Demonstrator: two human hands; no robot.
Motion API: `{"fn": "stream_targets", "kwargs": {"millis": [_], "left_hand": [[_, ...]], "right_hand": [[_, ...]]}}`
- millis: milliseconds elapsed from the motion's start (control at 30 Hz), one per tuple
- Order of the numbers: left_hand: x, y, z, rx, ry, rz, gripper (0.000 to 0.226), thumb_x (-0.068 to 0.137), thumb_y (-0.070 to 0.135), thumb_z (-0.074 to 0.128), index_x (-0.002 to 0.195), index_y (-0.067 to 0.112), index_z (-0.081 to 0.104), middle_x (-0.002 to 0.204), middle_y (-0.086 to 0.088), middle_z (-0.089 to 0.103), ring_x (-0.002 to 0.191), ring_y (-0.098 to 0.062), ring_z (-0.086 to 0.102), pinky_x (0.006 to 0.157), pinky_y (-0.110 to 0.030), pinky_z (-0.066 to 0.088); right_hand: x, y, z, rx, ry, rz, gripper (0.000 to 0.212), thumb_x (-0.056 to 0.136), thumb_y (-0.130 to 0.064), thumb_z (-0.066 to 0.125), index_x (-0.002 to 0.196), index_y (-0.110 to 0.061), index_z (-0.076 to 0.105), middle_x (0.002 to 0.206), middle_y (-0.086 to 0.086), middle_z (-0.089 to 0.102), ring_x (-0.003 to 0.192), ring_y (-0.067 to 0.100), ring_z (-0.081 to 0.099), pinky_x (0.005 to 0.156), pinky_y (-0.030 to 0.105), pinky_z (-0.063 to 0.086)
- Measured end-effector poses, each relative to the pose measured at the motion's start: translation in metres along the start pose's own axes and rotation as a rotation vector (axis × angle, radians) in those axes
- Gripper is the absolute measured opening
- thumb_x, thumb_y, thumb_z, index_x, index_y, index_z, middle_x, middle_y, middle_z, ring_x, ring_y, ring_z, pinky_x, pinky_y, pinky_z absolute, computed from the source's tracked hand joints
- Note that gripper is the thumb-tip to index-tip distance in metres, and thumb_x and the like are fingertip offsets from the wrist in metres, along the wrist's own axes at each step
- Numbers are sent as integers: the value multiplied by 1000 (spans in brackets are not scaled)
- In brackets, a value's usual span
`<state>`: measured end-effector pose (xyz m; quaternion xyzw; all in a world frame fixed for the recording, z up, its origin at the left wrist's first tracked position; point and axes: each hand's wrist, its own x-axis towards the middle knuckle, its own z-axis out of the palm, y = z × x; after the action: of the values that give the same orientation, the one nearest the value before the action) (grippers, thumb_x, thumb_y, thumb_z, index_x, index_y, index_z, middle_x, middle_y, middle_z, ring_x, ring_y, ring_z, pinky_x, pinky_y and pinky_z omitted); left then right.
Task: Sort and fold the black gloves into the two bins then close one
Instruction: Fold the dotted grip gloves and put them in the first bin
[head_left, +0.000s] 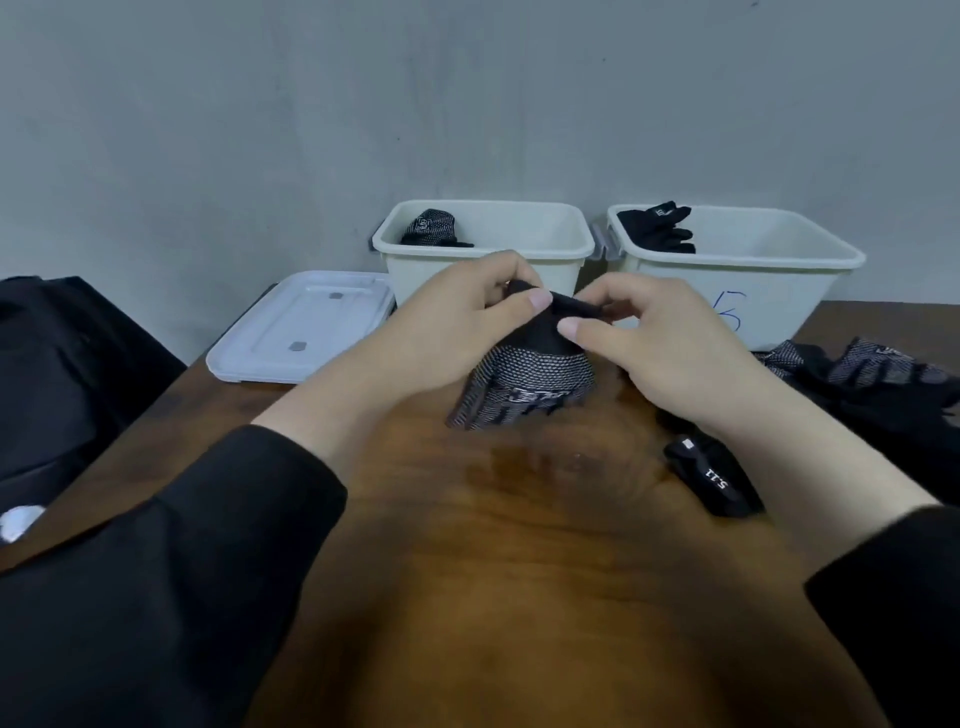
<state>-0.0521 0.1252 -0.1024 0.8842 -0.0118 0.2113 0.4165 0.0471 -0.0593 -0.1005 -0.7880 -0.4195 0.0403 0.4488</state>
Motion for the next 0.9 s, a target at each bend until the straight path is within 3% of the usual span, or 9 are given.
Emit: {"fn": "stream_targets", "kwargs": {"millis": [100,200,267,333,500,600,733,800,900], "left_hand": [[5,-4,-10,22,-2,-47,2,99,18,62,101,16,63,64,16,64,61,1,55,61,-16,42],[17,-12,-17,47,67,-89,4,97,13,65,98,16,67,68,10,66,64,-1,58,63,-18,45],[28,-18,-20,95,107,-112,4,95,13,67,97,13,70,73,2,66,68,-6,58,67,-26,48],[39,-20,-22,87,146,-116,4,94,12,68,96,13,72,80,-4,68,72,-14,60,71,-31,47],[26,-16,-20,121,265,87,6,92,14,69,95,16,74,84,11,66,78,-5,60,74,-25,50],[-15,-37,-6,318,102,215,17,89,29,75,100,16,74,101,5,69,97,-12,62,91,-32,48],[-81,-83,23,411,-188,54,56,84,75,55,112,31,74,129,16,65,122,2,52,108,-34,38],[-95,-98,32,411,-158,-9,53,92,71,43,118,34,72,134,20,60,126,6,48,112,-40,37],[-93,-104,35,424,-179,-56,46,97,60,38,115,36,73,134,20,59,124,4,49,111,-41,36]], "right_hand": [[17,0,4,-8,10,-5,12,92,-27,73,84,-19,71,63,-12,63,50,-1,50,51,12,36],[38,-2,12,-1,0,26,12,93,-22,72,83,-19,68,72,-2,66,45,-1,53,48,16,43],[51,-5,18,48,-4,92,9,94,-18,71,87,-14,67,81,10,69,55,10,66,60,37,61],[63,-5,20,86,52,100,9,93,-15,71,85,-14,67,78,7,68,68,22,71,76,52,61],[48,-6,16,-20,225,-82,3,93,-18,69,94,-20,71,84,-5,73,78,10,69,76,26,53],[2,17,29,-139,95,-145,12,91,-22,72,103,-25,70,97,-6,71,88,13,67,82,30,53],[-57,70,58,-350,-436,-61,57,83,-64,68,134,-42,55,143,-25,46,133,1,44,113,32,39],[-71,84,67,-332,-435,-13,63,83,-78,51,139,-49,50,150,-34,31,143,3,32,119,38,32],[-69,85,71,-308,-301,15,55,90,-71,39,136,-45,56,153,-28,31,145,5,30,122,39,27]]}}
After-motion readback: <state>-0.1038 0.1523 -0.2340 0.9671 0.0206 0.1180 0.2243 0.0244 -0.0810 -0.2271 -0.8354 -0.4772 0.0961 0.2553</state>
